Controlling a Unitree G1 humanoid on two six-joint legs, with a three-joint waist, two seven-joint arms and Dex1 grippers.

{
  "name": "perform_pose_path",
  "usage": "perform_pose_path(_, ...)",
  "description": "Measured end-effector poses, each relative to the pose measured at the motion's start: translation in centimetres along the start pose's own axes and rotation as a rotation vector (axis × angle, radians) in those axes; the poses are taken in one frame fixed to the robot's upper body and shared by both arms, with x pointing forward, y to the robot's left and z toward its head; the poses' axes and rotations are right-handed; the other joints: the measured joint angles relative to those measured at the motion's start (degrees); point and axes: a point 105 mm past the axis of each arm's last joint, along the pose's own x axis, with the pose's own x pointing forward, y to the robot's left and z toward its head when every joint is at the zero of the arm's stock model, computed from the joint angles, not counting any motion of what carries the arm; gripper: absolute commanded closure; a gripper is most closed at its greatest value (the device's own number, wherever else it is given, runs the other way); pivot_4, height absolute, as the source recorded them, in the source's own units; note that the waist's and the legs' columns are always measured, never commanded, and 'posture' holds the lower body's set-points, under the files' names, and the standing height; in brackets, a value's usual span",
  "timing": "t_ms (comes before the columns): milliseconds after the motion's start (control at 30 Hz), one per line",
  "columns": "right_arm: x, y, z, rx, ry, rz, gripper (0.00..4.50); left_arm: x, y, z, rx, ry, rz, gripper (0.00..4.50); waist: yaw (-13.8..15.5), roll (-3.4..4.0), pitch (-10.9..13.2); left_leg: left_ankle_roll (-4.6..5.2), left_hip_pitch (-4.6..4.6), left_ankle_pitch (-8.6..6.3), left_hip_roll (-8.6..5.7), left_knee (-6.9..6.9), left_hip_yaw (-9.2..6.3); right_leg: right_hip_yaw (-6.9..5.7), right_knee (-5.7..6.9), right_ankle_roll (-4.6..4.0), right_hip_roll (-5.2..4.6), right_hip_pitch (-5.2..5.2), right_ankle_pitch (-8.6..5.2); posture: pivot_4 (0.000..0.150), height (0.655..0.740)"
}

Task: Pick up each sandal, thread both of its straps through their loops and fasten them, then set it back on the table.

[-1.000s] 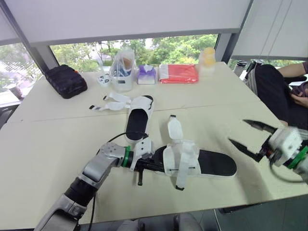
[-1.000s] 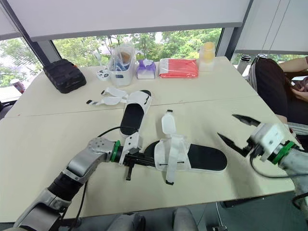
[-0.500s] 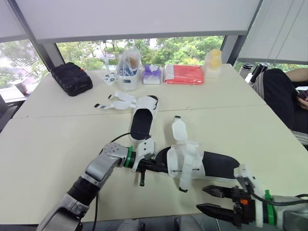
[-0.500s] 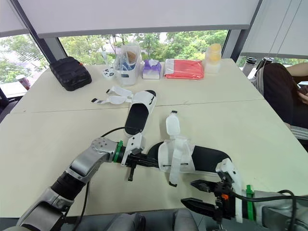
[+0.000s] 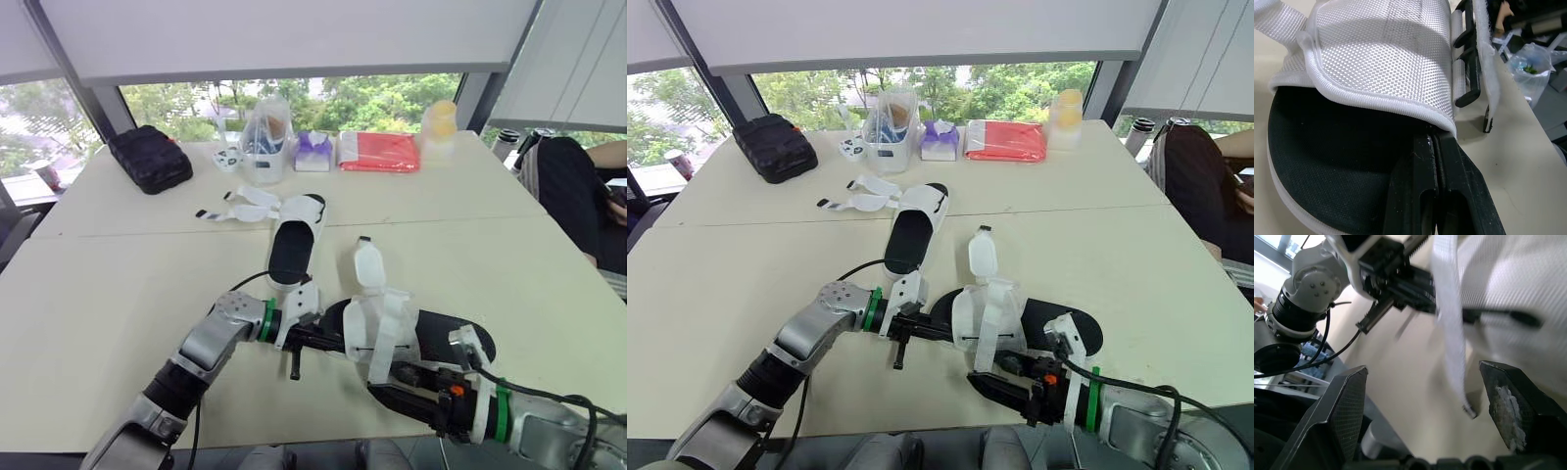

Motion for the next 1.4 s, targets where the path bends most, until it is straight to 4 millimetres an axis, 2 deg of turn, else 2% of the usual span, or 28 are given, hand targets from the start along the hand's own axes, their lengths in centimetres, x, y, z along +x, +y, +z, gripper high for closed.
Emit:
perform_pose_path(200, 1.3, -0.4, -0.1, -0.009, -0.009, -0.019, 4.46, 0.0, 0.0, 0.0, -0.001, 0.0, 0.002, 4.5, 0.0, 0.02, -0.01, 0.0, 0.0, 0.0, 0.0, 0.0, 0.0, 0.0, 0.01, 0.01, 0.01, 0.0, 0.0, 0.15, 0.74)
perform_pose_path(400, 0.9, -0.4, 0.3, -0.007, -0.022, -0.017, 4.46, 0.0, 0.0, 0.0, 0.0, 0.0, 0.002, 4.5, -0.02, 0.02, -0.01, 0.0, 0.01, 0.0, 0.0, 0.0, 0.0, -0.01, 0.01, 0.01, 0.01, 0.0, 0.0, 0.15, 0.74)
perform_pose_path(500, -0.4, 0.1, 1.6, 0.001, -0.01, 0.019, 4.46, 0.0, 0.0, 0.0, 0.0, 0.0, 0.003, 4.5, -0.04, 0.02, -0.01, 0.0, 0.01, 0.0, -0.01, 0.0, 0.01, 0.0, 0.0, 0.01, 0.0, 0.02, 0.0, 0.15, 0.74)
perform_pose_path(600, -1.9, 1.6, 3.8, -0.021, 0.024, 0.104, 4.46, 0.0, 0.1, 0.0, 0.002, 0.002, 0.005, 4.5, -0.06, 0.03, 0.0, 0.0, 0.01, 0.0, 0.0, 0.0, 0.01, -0.01, 0.0, 0.01, 0.0, 0.03, 0.0, 0.15, 0.74)
perform_pose_path(733, -3.8, 2.9, 8.5, -0.139, 0.011, 0.156, 4.46, 0.0, 0.1, 0.0, 0.002, 0.002, 0.005, 4.5, -0.02, -0.02, 0.02, 0.01, 0.03, 0.0, 0.04, 0.0, -0.01, -0.09, -0.02, 0.01, 0.01, 0.07, 0.0, 0.15, 0.74)
perform_pose_path(833, -4.3, 2.2, 10.5, -0.148, 0.015, 0.151, 4.46, -0.1, 0.0, -0.1, 0.004, 0.002, 0.004, 4.5, -0.05, -0.03, 0.03, 0.01, -0.02, 0.0, 0.03, 0.0, 0.0, -0.11, -0.02, 0.01, 0.0, 0.02, 0.01, 0.15, 0.74)
perform_pose_path(933, -4.0, 1.3, 12.5, -0.159, 0.008, 0.164, 4.46, 0.0, 0.1, 0.0, 0.018, 0.003, 0.003, 4.5, -0.1, -0.01, 0.02, 0.01, -0.01, 0.0, 0.02, 0.0, 0.06, -0.09, -0.03, 0.0, -0.03, 0.01, 0.01, 0.15, 0.74)
perform_pose_path(1167, -2.8, -1.1, 11.3, -0.078, 0.122, 0.183, 4.46, 0.2, 0.1, 0.0, 0.02, -0.001, -0.001, 4.5, 0.01, -0.01, 0.02, 0.04, -0.09, -0.02, -0.04, 0.0, 0.04, -0.1, -0.04, 0.02, -0.07, -0.04, 0.02, 0.15, 0.74)
perform_pose_path(1400, -2.2, -1.9, 10.9, -0.029, 0.159, 0.22, 4.46, 0.1, 0.0, 0.0, 0.02, -0.002, 0.007, 4.5, -0.02, 0.01, 0.01, 0.04, -0.07, -0.02, -0.04, 0.0, 0.03, -0.11, -0.03, 0.02, -0.07, -0.05, 0.02, 0.15, 0.74)
